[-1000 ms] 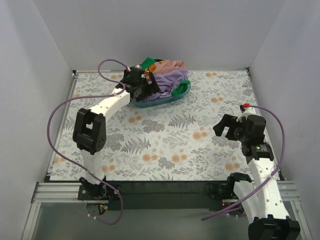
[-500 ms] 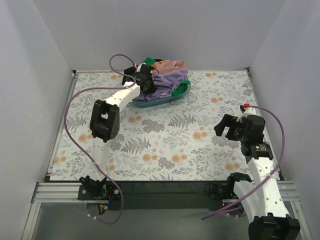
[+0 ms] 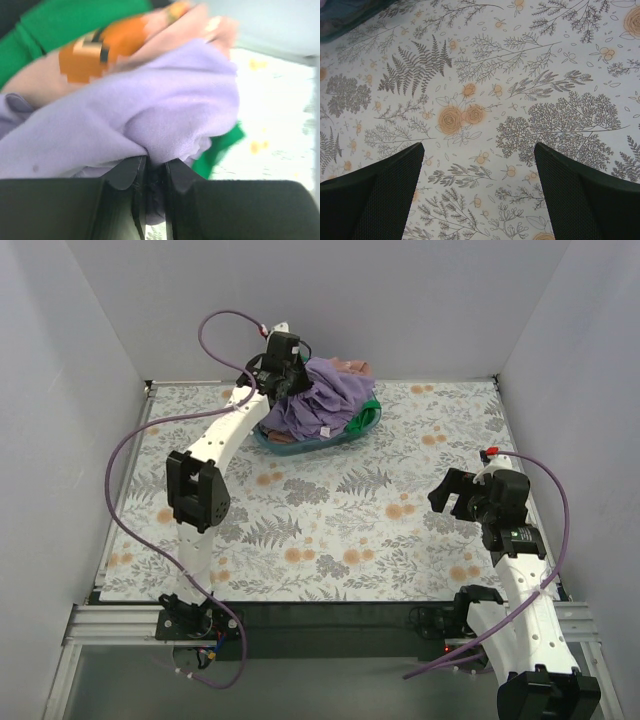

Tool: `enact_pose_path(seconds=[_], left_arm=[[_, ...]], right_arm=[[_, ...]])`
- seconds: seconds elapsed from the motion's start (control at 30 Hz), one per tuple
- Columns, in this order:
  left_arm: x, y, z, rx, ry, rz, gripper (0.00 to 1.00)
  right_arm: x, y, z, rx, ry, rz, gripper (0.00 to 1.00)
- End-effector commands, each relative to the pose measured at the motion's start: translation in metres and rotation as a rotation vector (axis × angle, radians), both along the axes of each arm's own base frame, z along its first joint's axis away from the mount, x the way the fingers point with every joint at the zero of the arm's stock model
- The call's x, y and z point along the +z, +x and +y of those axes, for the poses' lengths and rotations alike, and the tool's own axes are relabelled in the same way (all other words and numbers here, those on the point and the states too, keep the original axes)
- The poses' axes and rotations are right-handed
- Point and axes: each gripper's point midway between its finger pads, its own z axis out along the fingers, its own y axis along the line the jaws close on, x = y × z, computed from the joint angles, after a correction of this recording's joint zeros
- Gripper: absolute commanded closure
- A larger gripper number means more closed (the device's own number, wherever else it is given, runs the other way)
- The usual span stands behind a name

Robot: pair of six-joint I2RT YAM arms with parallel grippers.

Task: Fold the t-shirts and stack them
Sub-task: Grab the tshirt from the pile, then move the tshirt to the center of the board

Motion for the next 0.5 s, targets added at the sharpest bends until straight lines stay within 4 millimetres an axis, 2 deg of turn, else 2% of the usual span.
enact_pose_path(seconds=[0.0,0.2,0.3,0.37,0.4,0.47], left_arm=[[0.144,-0.022,0.003,-0.052,-0.121,-0.260,1.00],[0.207,-0.044,-0.001,-0.119,-0.203,-0.375,1.00],[0.247,-0.056,-0.002,-0.147,-0.253,-0.452,1.00],[0.274,-0.070,-0.008,-0.202,-0.308,-0.492,1.00],[0.294,-0.084,-0.007,-0.226,-0.335,-0.530,1.00],[0.316,-0.105,-0.014,-0.299,-0.379,-0.569,1.00]], right_arm=[[0.014,0.007,-0.001,0.001,-0.007,-0.060,0.02],[0.018,0.008,-0.002,-0.005,-0.012,-0.071,0.02],[0.019,0.008,-0.001,-0.002,-0.012,-0.076,0.02],[0.021,0.008,0.000,0.007,-0.008,-0.078,0.02],[0.022,0.008,0.001,0.012,-0.008,-0.082,0.02],[0.026,0.008,0.002,0.023,-0.003,-0.093,0.02]])
